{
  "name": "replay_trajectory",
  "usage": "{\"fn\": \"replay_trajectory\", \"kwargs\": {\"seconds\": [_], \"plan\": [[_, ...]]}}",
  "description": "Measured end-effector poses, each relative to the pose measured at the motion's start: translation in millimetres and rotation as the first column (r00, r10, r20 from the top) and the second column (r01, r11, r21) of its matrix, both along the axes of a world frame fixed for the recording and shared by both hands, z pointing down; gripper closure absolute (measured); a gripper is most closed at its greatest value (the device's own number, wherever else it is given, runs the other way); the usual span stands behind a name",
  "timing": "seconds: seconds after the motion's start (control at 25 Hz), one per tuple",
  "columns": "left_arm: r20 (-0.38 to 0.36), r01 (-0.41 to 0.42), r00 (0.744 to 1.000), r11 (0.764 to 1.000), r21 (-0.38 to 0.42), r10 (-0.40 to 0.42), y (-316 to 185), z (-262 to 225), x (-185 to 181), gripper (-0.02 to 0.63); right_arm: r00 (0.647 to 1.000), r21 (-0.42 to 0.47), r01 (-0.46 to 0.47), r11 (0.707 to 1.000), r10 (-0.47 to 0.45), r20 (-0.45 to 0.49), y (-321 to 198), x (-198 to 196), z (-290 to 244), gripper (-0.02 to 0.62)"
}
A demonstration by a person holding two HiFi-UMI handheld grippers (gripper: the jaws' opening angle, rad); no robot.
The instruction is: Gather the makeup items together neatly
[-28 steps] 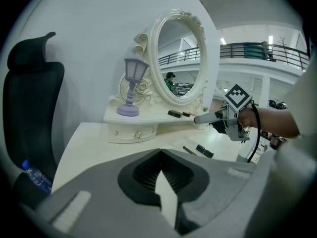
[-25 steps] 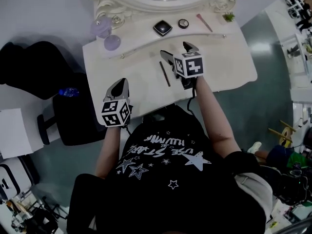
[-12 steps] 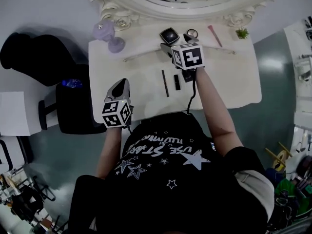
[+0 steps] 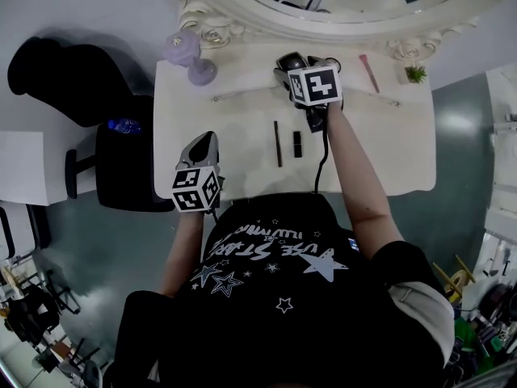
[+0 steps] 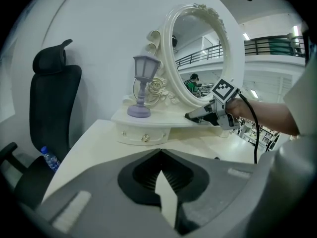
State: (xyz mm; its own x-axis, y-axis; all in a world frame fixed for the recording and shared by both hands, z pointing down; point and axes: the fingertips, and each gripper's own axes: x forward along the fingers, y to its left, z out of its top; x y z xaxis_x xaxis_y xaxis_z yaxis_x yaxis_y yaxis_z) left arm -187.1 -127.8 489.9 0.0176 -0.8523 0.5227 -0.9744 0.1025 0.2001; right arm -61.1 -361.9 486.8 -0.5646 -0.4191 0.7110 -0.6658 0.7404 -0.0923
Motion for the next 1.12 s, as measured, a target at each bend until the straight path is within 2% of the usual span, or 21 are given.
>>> {"fn": "replay_trajectory", "kwargs": {"seconds": [0.24,0.48,0.76,1.12], "plan": [[-0.002,0.017,1.0,1.0,-0.005,-0.017,5.4,3.1,-1.1,0.604,0.998,0.005,0.006,1.0,-0.006,-0.059,-3.3,-0.4,6.3,0.212],[-0.003,0.034,0.999,0.999,0.002,-0.034,8.9,3.3,-5.2,0.604,0.997,0.007,0.004,1.0,-0.004,-0.075,-4.7,0.9,6.6,0.233],[0.001,0.017,1.0,1.0,0.025,-0.017,7.7,-1.4,-7.8,0.604,0.999,0.029,-0.017,0.999,0.018,-0.038,1.0,0.9,-6.5,0.235],[-0.003,-0.062,0.998,0.998,0.03,0.062,11.3,-0.1,-4.8,0.604,0.996,0.059,-0.089,0.994,0.089,0.003,26.8,22.2,-23.0,0.235]]}}
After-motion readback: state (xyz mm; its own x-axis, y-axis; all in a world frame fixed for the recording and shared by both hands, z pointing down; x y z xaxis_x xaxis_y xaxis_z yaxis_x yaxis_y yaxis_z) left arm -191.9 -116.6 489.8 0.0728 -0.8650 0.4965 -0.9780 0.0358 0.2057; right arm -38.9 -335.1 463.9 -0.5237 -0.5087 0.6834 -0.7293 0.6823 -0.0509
